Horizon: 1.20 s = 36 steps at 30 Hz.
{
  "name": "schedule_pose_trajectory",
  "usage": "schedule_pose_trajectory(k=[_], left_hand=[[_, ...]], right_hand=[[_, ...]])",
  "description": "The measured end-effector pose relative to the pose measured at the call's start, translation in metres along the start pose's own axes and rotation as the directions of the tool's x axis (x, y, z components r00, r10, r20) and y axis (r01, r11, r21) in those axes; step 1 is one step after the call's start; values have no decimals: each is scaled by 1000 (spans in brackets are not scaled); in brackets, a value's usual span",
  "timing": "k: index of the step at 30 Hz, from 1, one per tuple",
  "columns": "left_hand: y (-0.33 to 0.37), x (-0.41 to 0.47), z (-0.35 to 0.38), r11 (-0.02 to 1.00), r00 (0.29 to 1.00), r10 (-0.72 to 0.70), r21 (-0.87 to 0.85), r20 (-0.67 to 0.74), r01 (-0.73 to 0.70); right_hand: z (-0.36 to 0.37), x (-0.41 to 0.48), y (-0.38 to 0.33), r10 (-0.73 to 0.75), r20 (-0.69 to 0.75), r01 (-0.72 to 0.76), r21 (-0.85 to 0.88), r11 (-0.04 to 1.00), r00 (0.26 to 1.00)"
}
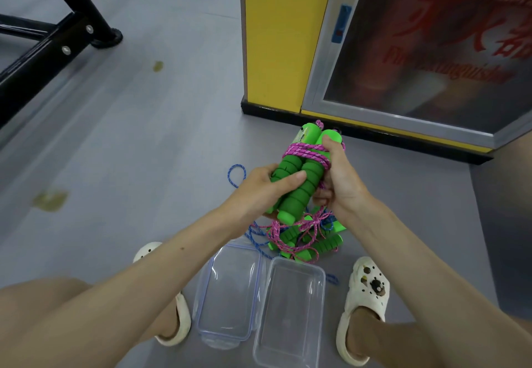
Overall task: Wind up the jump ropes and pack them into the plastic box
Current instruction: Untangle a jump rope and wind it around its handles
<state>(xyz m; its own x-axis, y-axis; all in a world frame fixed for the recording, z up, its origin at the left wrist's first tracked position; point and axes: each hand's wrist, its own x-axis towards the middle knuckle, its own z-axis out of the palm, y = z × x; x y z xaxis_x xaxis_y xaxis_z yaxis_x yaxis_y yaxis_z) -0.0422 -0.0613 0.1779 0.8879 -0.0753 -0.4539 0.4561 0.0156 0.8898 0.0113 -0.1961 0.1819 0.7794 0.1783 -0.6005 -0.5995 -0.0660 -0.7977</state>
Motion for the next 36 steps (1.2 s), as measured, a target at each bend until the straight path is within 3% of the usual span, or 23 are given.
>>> schedule_pose_trajectory(k=[6, 10, 12, 17, 20, 23, 26, 32, 36], left_hand=[[4, -3, -4, 981, 995, -34, -185, 96, 51], [8, -1, -9, 987, 1000, 17, -162, 17, -14], [13, 1, -15, 988, 999, 38, -146, -27, -42], [18, 4, -29, 996, 990, 84, -17, -111, -87], [14, 6, -35, 975, 968, 163, 182, -193, -128], [9, 6, -35, 851, 932, 306, 493, -192, -178], [7, 4, -33, 762, 903, 388, 616, -187, -200], [9, 5, -33, 599, 847, 504, 775, -171, -200], [8, 5, -32, 464, 795, 582, 873, -172, -151]], right_hand=[[-5, 3, 0, 21, 160, -29, 47, 998, 987], [-5, 6, -2, -7, 219, 10, -16, 1000, 976], [-5, 5, -5, -8, 179, 19, -65, 998, 984], [-11, -1, -5, -79, 84, 95, -197, 976, 993], [-13, -3, -3, -161, 121, 194, -344, 919, 979], [-12, -1, 1, -215, 159, 267, -527, 807, 964], [-8, 2, 5, -194, 133, 235, -559, 795, 972], [-3, 6, 4, -59, 81, 72, -169, 983, 995], [-4, 2, 0, -37, 177, 82, -255, 964, 983]])
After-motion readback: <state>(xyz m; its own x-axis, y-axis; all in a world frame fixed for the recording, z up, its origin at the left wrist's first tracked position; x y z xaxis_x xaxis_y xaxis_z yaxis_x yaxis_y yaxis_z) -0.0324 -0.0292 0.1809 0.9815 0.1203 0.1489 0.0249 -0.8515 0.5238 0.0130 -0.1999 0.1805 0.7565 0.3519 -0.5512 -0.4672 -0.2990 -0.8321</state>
